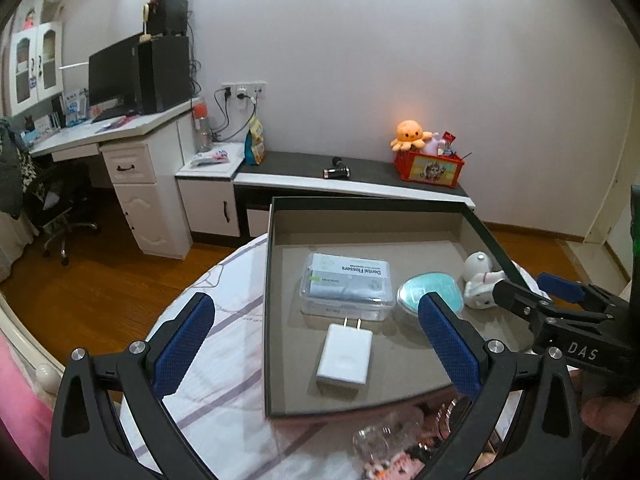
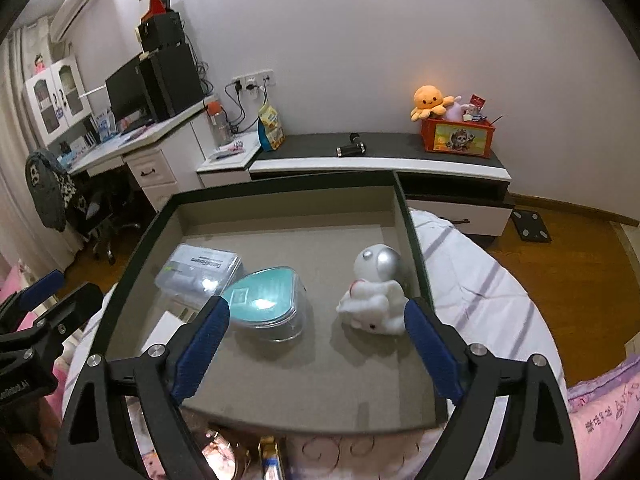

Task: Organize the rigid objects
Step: 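Withdraw both tools from the box back over the remaining clutter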

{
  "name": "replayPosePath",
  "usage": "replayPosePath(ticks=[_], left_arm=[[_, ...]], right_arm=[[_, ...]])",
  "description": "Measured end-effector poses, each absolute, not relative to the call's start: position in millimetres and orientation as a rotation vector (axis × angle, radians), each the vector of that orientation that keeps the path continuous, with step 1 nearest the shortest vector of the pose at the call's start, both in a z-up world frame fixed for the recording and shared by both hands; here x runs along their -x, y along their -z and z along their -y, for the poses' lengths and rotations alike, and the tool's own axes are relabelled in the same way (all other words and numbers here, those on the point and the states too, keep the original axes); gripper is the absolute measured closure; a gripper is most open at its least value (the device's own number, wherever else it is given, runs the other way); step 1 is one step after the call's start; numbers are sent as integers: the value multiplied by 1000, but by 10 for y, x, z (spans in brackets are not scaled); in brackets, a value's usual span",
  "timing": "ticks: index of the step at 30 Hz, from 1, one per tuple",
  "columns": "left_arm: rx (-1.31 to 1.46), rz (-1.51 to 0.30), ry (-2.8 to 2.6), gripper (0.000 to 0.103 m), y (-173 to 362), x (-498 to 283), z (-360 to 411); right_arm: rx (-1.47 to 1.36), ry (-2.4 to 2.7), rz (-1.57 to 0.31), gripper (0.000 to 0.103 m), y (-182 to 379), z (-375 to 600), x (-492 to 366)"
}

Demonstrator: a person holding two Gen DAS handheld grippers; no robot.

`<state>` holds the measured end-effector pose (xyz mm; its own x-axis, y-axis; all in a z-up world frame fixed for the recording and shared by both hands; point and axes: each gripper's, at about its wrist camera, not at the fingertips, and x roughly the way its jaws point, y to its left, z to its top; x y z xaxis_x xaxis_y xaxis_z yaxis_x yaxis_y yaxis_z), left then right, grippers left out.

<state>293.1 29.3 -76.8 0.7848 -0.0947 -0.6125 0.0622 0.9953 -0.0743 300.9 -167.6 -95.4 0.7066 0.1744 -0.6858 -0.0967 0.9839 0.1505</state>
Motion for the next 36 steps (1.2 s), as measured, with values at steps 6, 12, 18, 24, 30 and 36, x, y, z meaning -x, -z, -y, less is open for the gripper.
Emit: replayPosePath(ticks=[6, 12, 18, 24, 30, 36], left_arm=[[52, -643, 75, 0, 677, -2610, -308], [66, -618, 48, 0, 591, -2267, -345], [69, -586, 28, 0, 491, -1968, -367], [75, -580, 26, 0, 477, -1676, -366], [83, -583, 30, 0, 514, -1402, -363], [85, -559, 37, 0, 488, -1197, -338]], right_arm=[[-112, -153, -734, 12, 811, 1673, -2671], [-104, -150, -686, 12, 648, 1659, -2301], [-99, -146, -638, 12, 501, 1624, -1965], [-95, -130, -617, 12, 496, 1653, -1650], [-104, -107, -615, 12, 515, 1724, -1406], [-95, -85, -585, 12, 478, 1743, -1214]])
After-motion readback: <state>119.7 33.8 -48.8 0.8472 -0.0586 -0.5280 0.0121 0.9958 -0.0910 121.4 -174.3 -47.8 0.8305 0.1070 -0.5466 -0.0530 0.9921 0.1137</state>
